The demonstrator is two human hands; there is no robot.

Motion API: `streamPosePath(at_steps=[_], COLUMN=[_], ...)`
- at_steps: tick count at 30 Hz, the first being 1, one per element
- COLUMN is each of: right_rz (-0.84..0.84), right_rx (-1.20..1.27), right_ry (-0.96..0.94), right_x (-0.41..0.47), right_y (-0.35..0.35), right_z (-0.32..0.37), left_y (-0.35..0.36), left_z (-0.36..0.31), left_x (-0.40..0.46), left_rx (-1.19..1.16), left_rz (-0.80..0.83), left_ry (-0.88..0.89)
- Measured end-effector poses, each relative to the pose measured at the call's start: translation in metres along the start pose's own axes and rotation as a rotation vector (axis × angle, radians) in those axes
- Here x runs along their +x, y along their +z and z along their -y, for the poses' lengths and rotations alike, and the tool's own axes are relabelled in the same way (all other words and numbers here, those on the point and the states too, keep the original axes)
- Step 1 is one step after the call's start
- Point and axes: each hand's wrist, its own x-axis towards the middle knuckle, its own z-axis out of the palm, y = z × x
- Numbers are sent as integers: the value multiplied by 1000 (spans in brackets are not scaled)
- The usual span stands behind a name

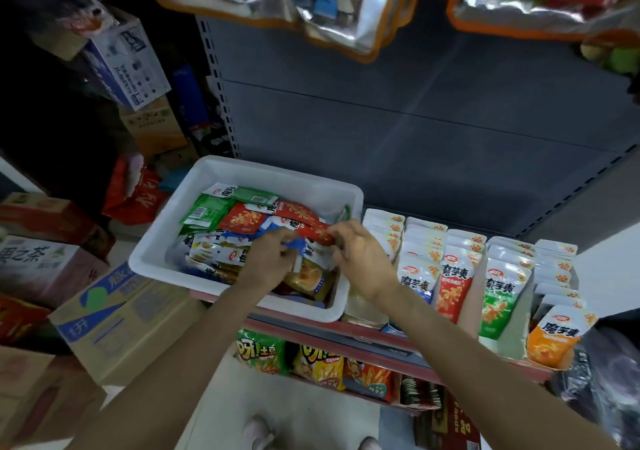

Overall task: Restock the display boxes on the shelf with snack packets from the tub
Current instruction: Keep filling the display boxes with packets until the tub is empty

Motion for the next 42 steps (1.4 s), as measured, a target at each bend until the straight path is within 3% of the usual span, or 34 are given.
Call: streamPosePath(at_steps=[3,8,13,17,21,26,30,35,42], right_rz=[168,428,395,331,129,13,-51,-173,-205], right_rx=[-55,-283,-537,-596,-264,132,219,385,422], right_ry=[-23,-9,-59,-90,5,104,156,121,276], right_x=[17,37,39,43,39,30,20,9,-24], right_y=[25,70,83,76,58,30,7,-32,-52], right_z=[27,46,54,52,39,15,3,-13,-50], left_y=[-29,-57,-62,-65,-72,-68,-58,-35,11], left_z=[38,74,81,80,69,45,2,-62,-101], left_x=[1,2,6,10,7,6,10,17,22], left_rx=[214,510,536,307,9,-160,-192,-264,-125], left_rz=[-36,103,157,73,-122,-159,-224,-164,-77], left_ry=[-68,-99,-73,-95,-105,-96,84,255,345])
